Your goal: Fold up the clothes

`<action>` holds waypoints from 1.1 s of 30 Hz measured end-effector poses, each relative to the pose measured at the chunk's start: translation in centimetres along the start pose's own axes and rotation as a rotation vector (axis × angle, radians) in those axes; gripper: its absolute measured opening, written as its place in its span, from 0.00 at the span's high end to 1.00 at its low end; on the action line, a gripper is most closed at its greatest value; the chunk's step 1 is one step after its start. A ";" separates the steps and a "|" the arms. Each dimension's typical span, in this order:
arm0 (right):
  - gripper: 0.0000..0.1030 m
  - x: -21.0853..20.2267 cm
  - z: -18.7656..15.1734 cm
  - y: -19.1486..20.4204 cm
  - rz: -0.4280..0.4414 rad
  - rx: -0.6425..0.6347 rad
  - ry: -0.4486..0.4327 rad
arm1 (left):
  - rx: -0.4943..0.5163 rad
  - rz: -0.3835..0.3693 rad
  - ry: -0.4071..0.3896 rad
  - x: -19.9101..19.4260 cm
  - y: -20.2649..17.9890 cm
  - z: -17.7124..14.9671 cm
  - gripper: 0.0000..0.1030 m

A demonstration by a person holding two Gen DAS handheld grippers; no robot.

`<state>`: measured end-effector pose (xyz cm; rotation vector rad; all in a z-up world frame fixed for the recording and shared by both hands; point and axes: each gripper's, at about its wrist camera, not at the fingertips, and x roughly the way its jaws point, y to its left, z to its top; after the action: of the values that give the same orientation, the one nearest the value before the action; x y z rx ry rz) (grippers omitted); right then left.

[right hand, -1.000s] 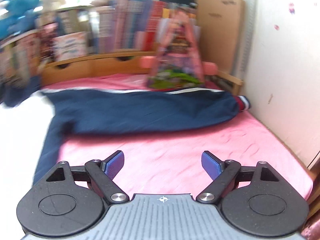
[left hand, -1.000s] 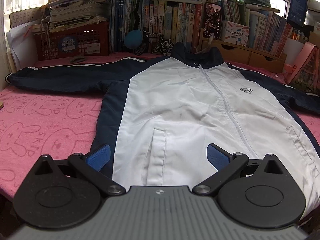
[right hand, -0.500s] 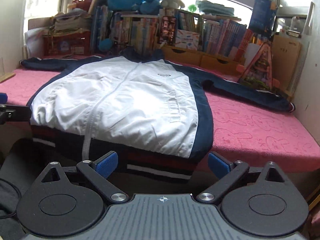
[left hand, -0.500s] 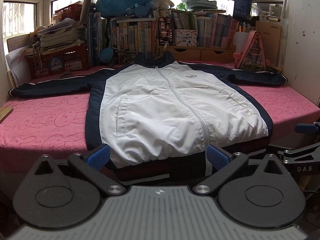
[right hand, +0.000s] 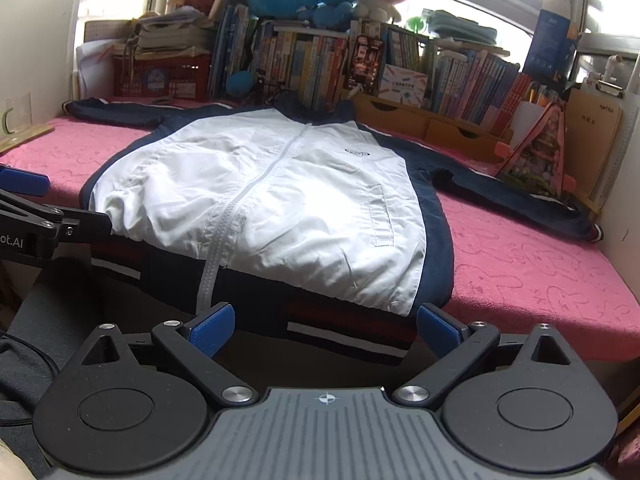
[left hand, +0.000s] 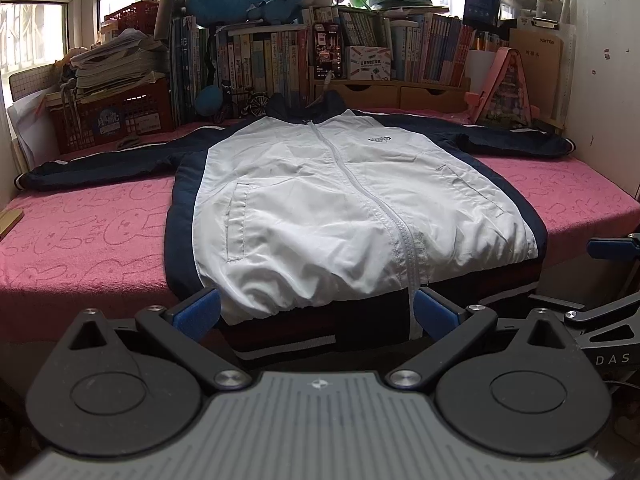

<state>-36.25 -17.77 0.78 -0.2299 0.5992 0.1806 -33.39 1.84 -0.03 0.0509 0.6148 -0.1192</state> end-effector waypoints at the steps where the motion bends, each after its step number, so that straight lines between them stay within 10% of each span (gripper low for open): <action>1: 0.04 0.1 0.0 -0.1 0.000 0.002 0.002 | 0.001 0.001 0.002 0.0 0.0 0.0 0.00; 19: 0.02 8.2 4.3 -4.9 -0.027 0.048 0.028 | 0.063 0.028 0.066 7.1 1.0 4.8 0.00; 28: 0.01 17.3 7.9 -24.5 -0.250 0.525 -0.075 | -0.091 0.117 0.045 13.3 5.8 10.2 0.00; 33: 0.01 22.8 7.8 -33.4 -0.431 0.581 -0.069 | -0.152 0.141 0.099 17.5 7.0 11.3 0.00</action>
<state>-5.76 -45.37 -0.71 0.2118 0.4978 -0.3993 -11.87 6.12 -0.87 -0.0472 0.7154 0.0674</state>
